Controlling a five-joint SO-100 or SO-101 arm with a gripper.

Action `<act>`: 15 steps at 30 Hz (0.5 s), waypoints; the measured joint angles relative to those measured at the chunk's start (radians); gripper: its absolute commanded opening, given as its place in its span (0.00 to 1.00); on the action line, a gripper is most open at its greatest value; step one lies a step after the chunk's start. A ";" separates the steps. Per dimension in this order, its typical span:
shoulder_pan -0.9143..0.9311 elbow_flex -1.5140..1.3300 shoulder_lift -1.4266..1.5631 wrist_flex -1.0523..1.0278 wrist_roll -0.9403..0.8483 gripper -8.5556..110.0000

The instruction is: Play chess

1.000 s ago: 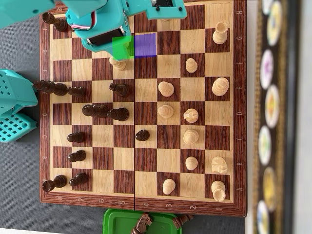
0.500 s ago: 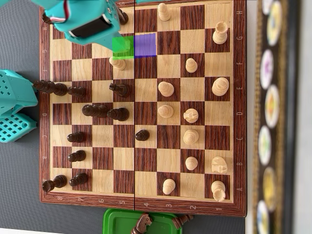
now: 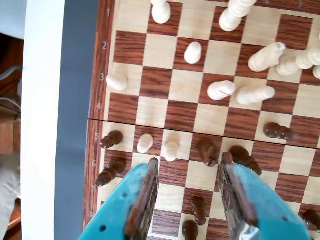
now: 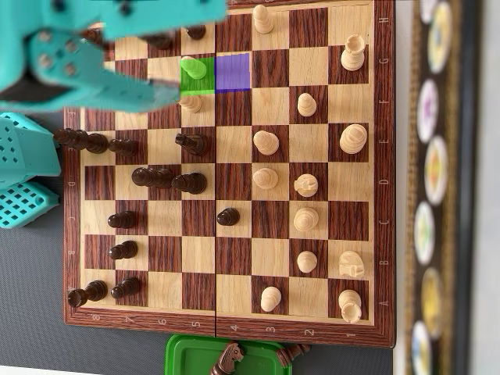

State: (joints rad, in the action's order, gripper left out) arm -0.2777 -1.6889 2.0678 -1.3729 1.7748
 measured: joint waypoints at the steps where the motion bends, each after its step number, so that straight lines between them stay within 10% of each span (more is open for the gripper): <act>1: 0.021 -0.028 0.040 0.000 0.000 0.22; 15: 0.225 -0.413 0.588 0.000 0.000 0.22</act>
State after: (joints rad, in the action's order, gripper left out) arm -0.0522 -2.1016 2.6553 -1.3729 1.7748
